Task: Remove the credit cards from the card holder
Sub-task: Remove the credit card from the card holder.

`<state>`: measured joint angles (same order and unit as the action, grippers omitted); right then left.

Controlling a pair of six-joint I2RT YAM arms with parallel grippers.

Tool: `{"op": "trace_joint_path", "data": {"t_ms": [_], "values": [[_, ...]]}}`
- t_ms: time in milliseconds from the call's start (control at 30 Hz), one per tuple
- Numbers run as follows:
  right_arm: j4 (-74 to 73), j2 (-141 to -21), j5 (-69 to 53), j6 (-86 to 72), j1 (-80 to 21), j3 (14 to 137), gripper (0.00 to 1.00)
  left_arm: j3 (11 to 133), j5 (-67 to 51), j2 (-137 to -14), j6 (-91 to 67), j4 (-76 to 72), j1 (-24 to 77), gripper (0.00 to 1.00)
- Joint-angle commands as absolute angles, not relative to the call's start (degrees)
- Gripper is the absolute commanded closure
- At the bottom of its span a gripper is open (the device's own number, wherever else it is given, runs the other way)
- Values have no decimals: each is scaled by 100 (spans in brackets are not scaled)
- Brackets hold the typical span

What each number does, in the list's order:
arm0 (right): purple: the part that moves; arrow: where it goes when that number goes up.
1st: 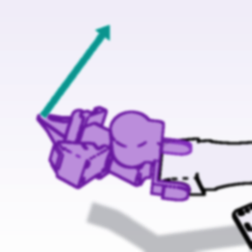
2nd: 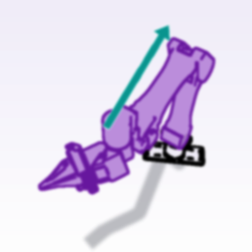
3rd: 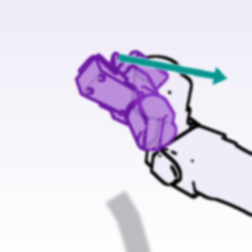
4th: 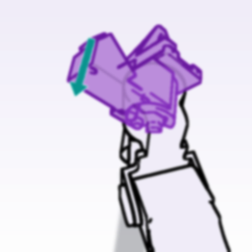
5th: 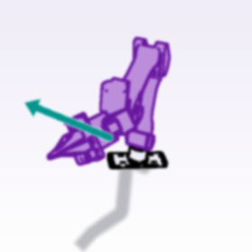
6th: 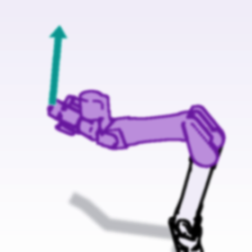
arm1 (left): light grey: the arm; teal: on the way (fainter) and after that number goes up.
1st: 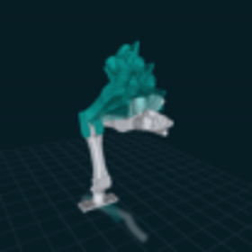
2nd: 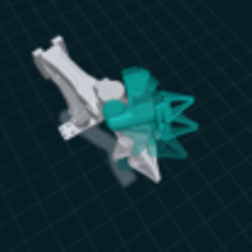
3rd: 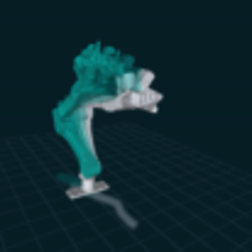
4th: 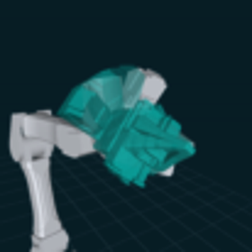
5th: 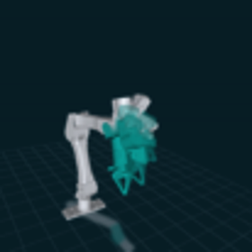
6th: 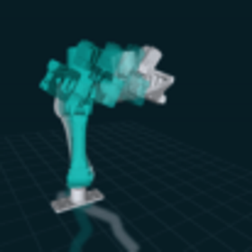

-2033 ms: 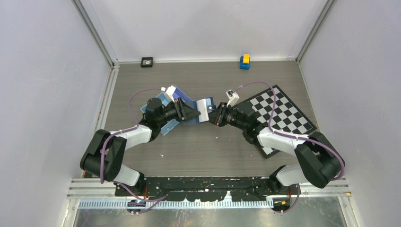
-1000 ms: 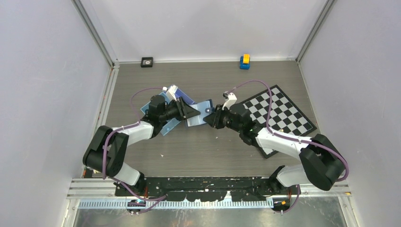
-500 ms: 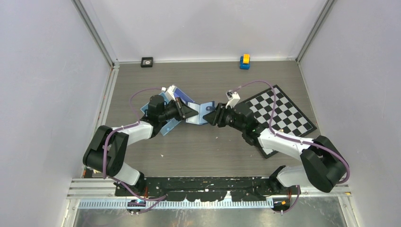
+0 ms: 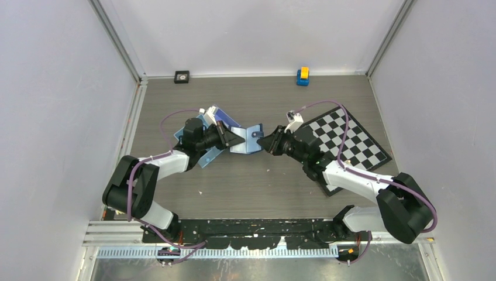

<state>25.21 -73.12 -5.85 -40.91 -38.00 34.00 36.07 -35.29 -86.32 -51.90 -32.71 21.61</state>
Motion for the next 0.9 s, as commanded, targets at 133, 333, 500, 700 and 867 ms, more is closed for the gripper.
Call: {"op": "trace_joint_path", "data": {"t_ms": [133, 333, 500, 700, 867], "values": [[2637, -7568, -764, -4017, -3778, 3692, 83, 3509, -4014, -8575, -5500, -4397, 2178, 100], [2453, -7843, -835, -4021, -3776, 3881, 82, 3446, -4237, -8531, -5705, -4926, 2227, 100], [2494, -7943, -1002, -4049, -3774, 3921, 81, 3557, -4366, -8609, -5751, -5081, 2434, 100], [2911, -7987, -1431, -4163, -3774, 3848, 89, 3671, -4096, -8531, -5421, -4333, 2470, 91], [3091, -7838, -1354, -4281, -3779, 3703, 100, 3753, -3408, -8180, -4806, -2991, 2470, 48]]}}
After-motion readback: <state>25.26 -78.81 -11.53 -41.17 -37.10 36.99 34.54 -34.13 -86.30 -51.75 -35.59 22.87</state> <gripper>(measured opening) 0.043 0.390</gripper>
